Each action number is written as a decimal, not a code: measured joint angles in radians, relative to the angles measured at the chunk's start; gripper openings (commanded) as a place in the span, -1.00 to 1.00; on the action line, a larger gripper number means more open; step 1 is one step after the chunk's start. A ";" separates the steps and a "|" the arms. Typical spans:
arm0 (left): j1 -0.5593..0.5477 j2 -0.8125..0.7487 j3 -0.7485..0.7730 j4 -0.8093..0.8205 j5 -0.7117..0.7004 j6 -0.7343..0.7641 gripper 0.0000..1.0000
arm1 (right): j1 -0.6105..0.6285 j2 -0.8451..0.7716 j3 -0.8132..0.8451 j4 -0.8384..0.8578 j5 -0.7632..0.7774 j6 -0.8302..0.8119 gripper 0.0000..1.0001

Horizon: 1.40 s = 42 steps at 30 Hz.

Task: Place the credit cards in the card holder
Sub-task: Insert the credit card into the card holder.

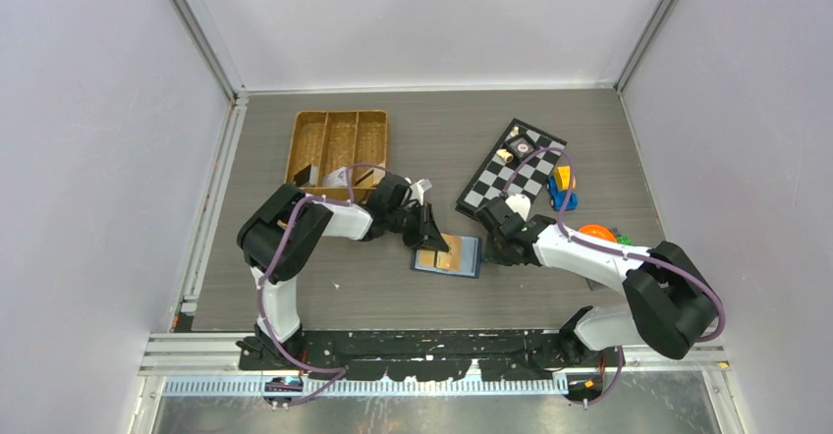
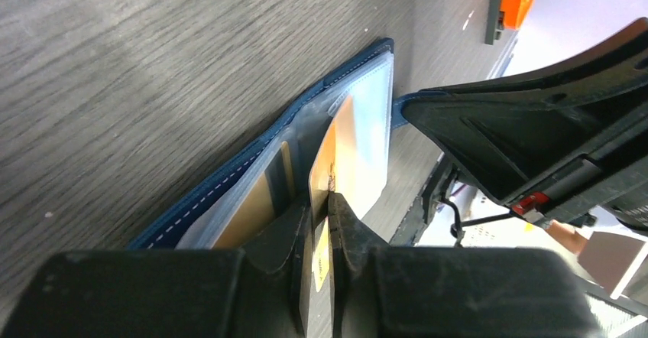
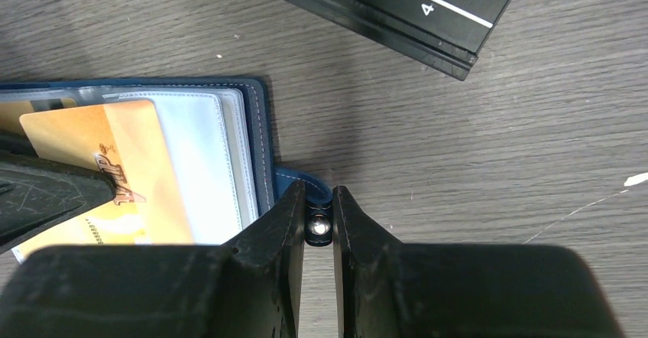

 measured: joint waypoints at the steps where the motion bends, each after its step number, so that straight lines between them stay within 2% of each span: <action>1: -0.002 -0.002 0.009 -0.019 -0.007 0.013 -0.70 | 0.001 -0.005 0.000 -0.003 0.002 0.000 -0.95; 16: -0.027 -0.077 0.100 -0.305 -0.109 0.163 -0.09 | 0.001 -0.019 -0.010 -0.010 0.011 0.002 -0.99; 26: -0.039 -0.091 0.132 -0.389 -0.133 0.203 0.03 | 0.001 -0.019 -0.010 -0.009 0.011 0.003 -0.99; 42: -0.093 -0.071 0.169 -0.409 -0.152 0.200 0.02 | 0.001 -0.019 -0.027 -0.010 0.011 0.003 -0.99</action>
